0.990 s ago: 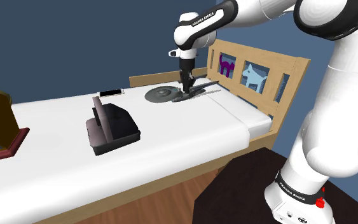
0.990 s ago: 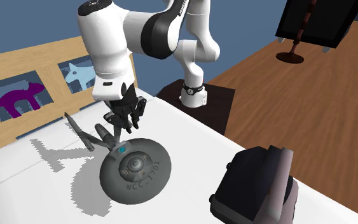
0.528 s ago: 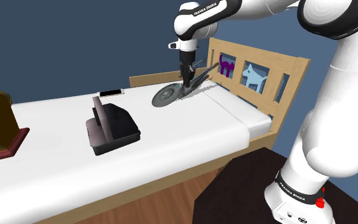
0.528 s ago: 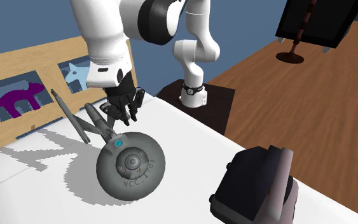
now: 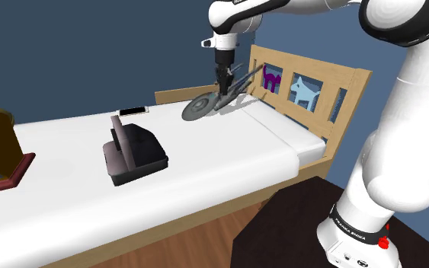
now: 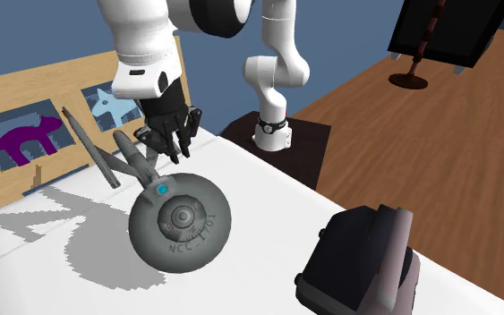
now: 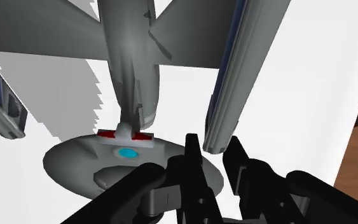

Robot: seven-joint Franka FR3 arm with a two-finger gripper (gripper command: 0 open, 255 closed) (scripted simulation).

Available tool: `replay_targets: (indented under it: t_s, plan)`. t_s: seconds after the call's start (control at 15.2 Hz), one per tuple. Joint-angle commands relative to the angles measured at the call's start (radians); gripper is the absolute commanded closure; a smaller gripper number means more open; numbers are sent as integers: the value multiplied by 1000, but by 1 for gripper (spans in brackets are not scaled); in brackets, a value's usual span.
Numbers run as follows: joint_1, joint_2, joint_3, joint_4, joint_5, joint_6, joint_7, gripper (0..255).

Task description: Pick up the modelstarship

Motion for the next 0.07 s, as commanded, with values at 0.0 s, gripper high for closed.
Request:
replay_targets:
  t_s: [0.0]
  plan:
    - [0,-4,0,4,-1,-7,0,255]
